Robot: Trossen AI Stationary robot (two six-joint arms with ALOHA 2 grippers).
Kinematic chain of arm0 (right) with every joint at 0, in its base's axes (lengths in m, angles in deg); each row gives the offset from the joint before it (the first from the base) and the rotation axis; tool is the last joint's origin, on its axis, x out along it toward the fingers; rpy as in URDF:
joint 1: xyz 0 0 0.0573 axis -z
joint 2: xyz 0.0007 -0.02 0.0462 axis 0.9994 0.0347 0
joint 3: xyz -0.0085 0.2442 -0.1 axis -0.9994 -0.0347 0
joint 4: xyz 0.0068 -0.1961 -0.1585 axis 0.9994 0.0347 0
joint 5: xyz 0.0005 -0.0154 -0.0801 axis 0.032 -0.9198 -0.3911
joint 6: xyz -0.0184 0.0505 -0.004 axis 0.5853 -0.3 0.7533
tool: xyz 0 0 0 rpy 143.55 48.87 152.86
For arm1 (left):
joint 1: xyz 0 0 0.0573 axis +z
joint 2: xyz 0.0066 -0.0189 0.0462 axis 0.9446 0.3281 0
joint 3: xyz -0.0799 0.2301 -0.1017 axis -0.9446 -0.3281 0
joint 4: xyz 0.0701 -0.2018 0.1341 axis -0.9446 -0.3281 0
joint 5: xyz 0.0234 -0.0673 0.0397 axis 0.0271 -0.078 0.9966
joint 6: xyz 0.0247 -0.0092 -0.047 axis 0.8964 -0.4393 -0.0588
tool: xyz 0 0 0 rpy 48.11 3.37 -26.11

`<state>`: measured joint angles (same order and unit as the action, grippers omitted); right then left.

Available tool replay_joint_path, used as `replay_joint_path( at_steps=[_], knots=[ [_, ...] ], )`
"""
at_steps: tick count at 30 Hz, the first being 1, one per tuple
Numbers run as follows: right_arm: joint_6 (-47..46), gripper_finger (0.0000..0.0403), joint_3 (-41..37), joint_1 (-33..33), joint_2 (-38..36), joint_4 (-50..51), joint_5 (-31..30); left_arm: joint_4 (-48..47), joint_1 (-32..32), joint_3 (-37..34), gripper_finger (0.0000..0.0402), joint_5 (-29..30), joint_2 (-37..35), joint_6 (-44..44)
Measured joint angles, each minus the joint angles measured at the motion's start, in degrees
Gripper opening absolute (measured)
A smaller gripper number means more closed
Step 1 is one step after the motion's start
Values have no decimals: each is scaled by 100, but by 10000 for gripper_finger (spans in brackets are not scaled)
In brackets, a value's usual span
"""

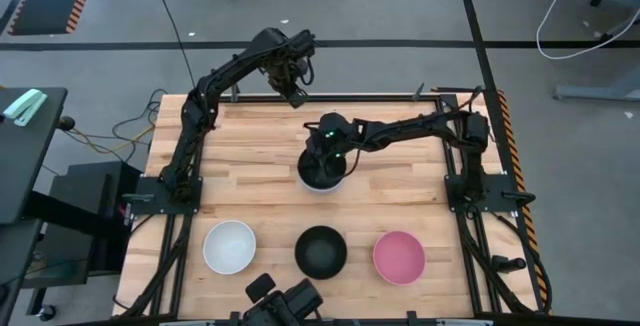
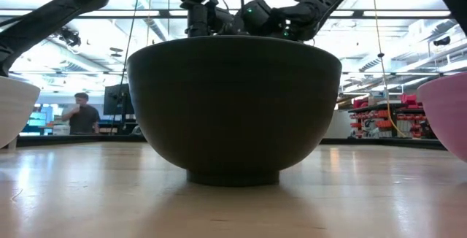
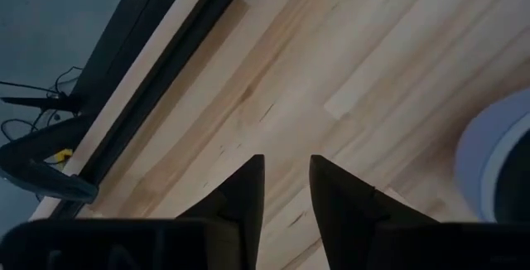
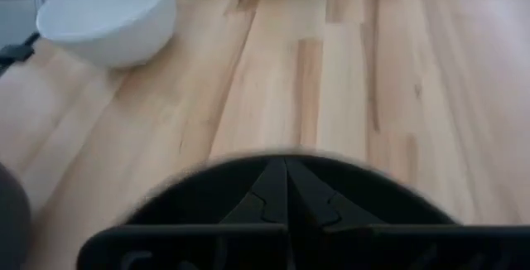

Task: Nest bowls inside each other
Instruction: Stack the top black bowl on top of the white bowl

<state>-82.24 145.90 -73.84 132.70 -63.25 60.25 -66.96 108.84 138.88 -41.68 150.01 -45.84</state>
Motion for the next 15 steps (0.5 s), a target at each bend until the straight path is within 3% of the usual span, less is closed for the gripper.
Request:
replay_joint_path(
  at_steps=[7, 15],
  knots=[
    [169, 0, 350, -58, -2, 526, -191, 1, 4, 0, 107, 5, -4, -20],
    [290, 0, 346, -107, -696, 1779, -755, 4, -28, 0, 107, 6, -7, -20]
  ],
)
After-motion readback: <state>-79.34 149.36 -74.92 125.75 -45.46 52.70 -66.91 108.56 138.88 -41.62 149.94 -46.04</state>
